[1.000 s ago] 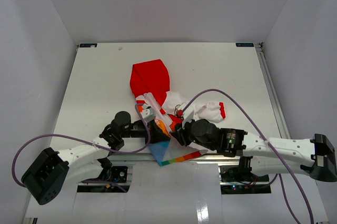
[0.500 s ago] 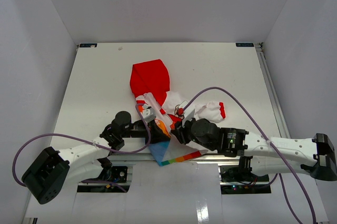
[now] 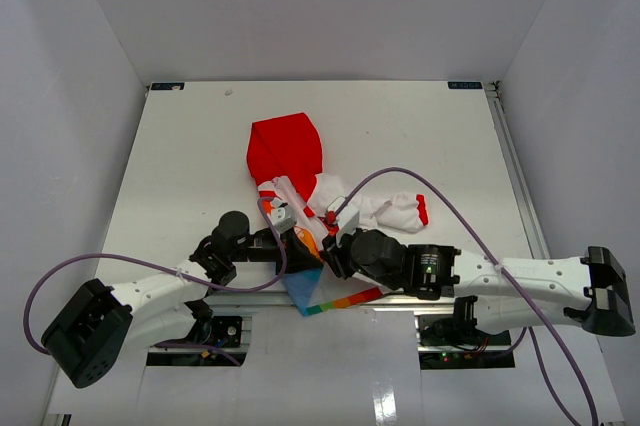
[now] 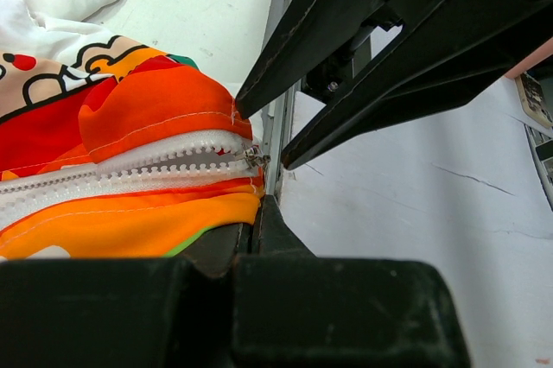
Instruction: Zip up the jacket
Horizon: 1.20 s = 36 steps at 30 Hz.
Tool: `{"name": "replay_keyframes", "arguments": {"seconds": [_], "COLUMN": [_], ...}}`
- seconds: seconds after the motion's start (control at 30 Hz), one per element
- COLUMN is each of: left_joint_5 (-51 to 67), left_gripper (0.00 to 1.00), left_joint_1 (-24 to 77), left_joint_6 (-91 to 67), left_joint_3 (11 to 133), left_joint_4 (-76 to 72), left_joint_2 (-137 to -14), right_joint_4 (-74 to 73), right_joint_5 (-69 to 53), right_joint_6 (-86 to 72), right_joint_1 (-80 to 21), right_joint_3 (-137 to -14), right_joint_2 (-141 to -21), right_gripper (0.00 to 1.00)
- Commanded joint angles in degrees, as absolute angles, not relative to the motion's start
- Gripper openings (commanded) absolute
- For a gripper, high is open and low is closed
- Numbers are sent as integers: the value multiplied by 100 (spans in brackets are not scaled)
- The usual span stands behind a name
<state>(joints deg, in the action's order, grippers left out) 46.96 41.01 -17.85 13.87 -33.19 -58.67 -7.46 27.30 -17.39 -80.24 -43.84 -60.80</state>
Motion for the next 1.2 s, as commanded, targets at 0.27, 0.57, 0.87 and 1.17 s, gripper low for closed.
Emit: {"name": "replay_keyframes", "arguments": {"seconds": [0.27, 0.57, 0.87, 1.17], "left_joint_5": [4832, 4838, 4852, 4940], "left_gripper": [0, 0, 0, 0], "left_joint_1": [4113, 4118, 4114, 4122], "left_joint_6": [-1687, -1696, -1713, -1731], "left_joint_3": [1536, 1525, 1503, 1477], "left_joint_4": [-3331, -3340, -3349, -3419], "left_joint_2": [-5854, -5831, -5801, -5819], "right_joint_4": [-791, -839, -734, -446], "right_joint_5": [3087, 3125, 3113, 3269], "right_joint_6": [-1830, -1886, -1872, -1686], "right_joint_1": [-8141, -8174, -8183, -8183], "right_joint_3": [-4702, -4768, -4781, -4715], "right_joint_2": [-6306, -6491, -6601, -6601], "right_gripper": [33, 27, 8, 8]}}
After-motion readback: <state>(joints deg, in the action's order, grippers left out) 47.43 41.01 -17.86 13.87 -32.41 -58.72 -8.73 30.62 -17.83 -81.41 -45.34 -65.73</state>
